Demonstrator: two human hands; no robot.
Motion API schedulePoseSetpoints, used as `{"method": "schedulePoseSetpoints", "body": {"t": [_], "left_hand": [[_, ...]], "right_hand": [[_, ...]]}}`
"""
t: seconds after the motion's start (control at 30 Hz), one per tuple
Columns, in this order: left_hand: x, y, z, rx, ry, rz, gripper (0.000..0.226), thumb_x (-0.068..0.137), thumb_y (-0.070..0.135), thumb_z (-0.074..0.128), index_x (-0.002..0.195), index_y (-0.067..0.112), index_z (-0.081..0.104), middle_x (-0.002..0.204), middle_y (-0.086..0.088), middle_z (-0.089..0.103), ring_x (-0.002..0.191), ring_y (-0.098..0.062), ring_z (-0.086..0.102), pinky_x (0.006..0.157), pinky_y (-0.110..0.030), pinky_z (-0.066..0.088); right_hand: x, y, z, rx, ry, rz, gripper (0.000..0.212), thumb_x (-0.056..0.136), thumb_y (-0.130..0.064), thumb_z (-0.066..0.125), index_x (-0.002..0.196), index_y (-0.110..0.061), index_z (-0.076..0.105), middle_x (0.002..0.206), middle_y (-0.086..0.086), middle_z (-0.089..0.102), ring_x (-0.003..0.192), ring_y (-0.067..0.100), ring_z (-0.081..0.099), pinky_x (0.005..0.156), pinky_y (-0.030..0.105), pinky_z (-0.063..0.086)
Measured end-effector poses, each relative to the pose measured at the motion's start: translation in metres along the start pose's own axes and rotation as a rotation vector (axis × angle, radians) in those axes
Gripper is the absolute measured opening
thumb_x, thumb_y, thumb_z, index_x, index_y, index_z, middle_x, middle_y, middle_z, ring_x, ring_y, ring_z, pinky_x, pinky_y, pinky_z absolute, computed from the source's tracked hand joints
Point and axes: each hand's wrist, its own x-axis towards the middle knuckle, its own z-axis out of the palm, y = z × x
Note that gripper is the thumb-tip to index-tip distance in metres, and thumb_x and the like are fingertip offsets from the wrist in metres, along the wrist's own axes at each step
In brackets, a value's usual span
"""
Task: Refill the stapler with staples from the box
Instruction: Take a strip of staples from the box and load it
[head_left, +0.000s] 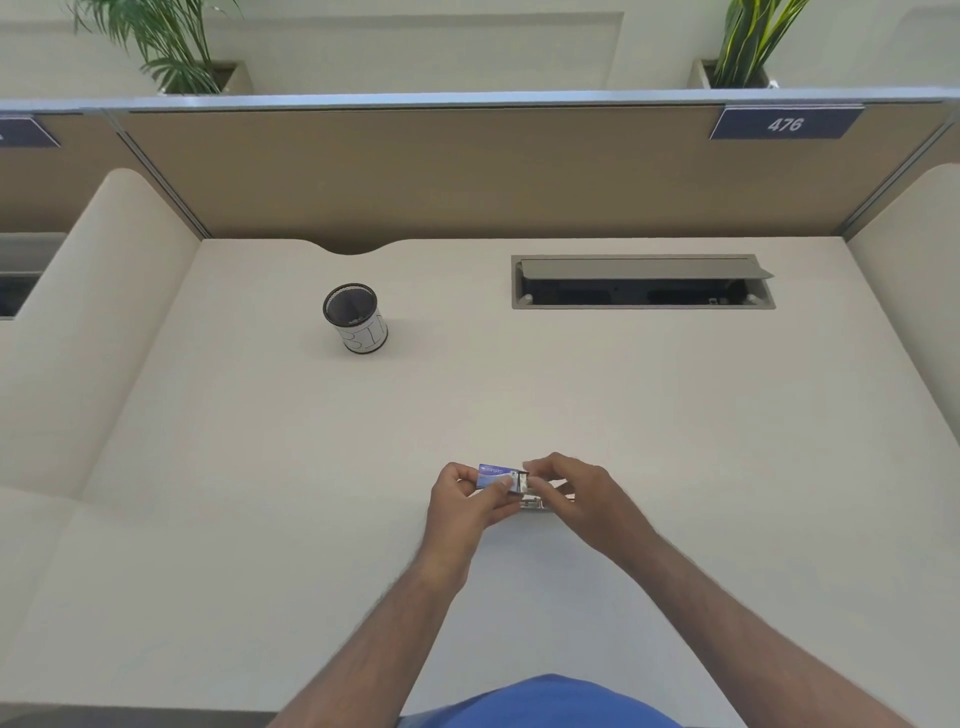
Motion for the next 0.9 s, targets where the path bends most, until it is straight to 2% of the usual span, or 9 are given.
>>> {"method": "schedulePoseSetpoints", "body": {"t": [0.1, 0.2, 0.37, 0.6, 0.73, 0.9], "left_hand": [[0.001, 0.0, 0.001, 0.026, 0.015, 0.013, 0.029, 0.099, 0.005, 0.08, 0.108, 0.0, 0.053, 0.117, -0.033, 0.077, 0.098, -0.038, 0.085, 0.092, -0.045, 0.069], [0.002, -0.001, 0.001, 0.054, 0.021, 0.03, 0.04, 0.097, 0.008, 0.083, 0.109, -0.009, 0.049, 0.118, -0.034, 0.076, 0.097, -0.037, 0.085, 0.086, -0.038, 0.07], [0.001, -0.007, 0.003, 0.071, 0.027, 0.053, 0.044, 0.094, 0.013, 0.086, 0.106, -0.007, 0.049, 0.113, -0.028, 0.077, 0.096, -0.031, 0.086, 0.08, -0.028, 0.069], [0.0, -0.01, 0.004, 0.082, 0.064, 0.05, 0.042, 0.094, 0.014, 0.086, 0.106, -0.007, 0.052, 0.111, -0.023, 0.078, 0.098, -0.028, 0.086, 0.08, -0.026, 0.068], [0.001, -0.011, 0.004, 0.082, 0.068, 0.056, 0.04, 0.095, 0.012, 0.085, 0.106, -0.007, 0.051, 0.111, -0.023, 0.078, 0.097, -0.028, 0.086, 0.078, -0.025, 0.068], [0.002, -0.013, 0.003, 0.074, 0.067, 0.048, 0.04, 0.095, 0.012, 0.085, 0.105, -0.006, 0.05, 0.112, -0.025, 0.077, 0.095, -0.029, 0.086, 0.078, -0.024, 0.067]], "right_hand": [[0.002, 0.0, 0.001, -0.195, 0.069, -0.041, 0.015, 0.103, -0.029, 0.068, 0.116, -0.027, 0.074, 0.109, -0.023, 0.075, 0.102, 0.0, 0.07, 0.084, 0.028, 0.061], [0.004, -0.002, 0.001, -0.305, 0.099, -0.07, 0.005, 0.101, -0.036, 0.069, 0.102, -0.031, 0.071, 0.116, -0.023, 0.073, 0.105, 0.002, 0.068, 0.083, 0.032, 0.062], [0.006, -0.006, 0.004, -0.341, 0.142, -0.035, 0.017, 0.099, -0.047, 0.068, 0.091, -0.032, 0.067, 0.12, -0.023, 0.073, 0.11, 0.004, 0.068, 0.081, 0.033, 0.062], [0.008, -0.011, 0.007, -0.359, 0.136, 0.045, 0.009, 0.097, -0.036, 0.068, 0.089, -0.032, 0.065, 0.126, -0.022, 0.072, 0.115, 0.008, 0.067, 0.085, 0.032, 0.055], [0.01, -0.016, 0.007, -0.398, 0.132, 0.046, 0.004, 0.096, -0.032, 0.066, 0.094, -0.028, 0.067, 0.126, -0.02, 0.072, 0.112, 0.01, 0.068, 0.078, 0.029, 0.053], [0.011, -0.02, 0.005, -0.479, 0.091, 0.02, 0.007, 0.098, -0.031, 0.063, 0.097, -0.025, 0.067, 0.122, -0.018, 0.071, 0.108, 0.012, 0.067, 0.071, 0.031, 0.054]]}}
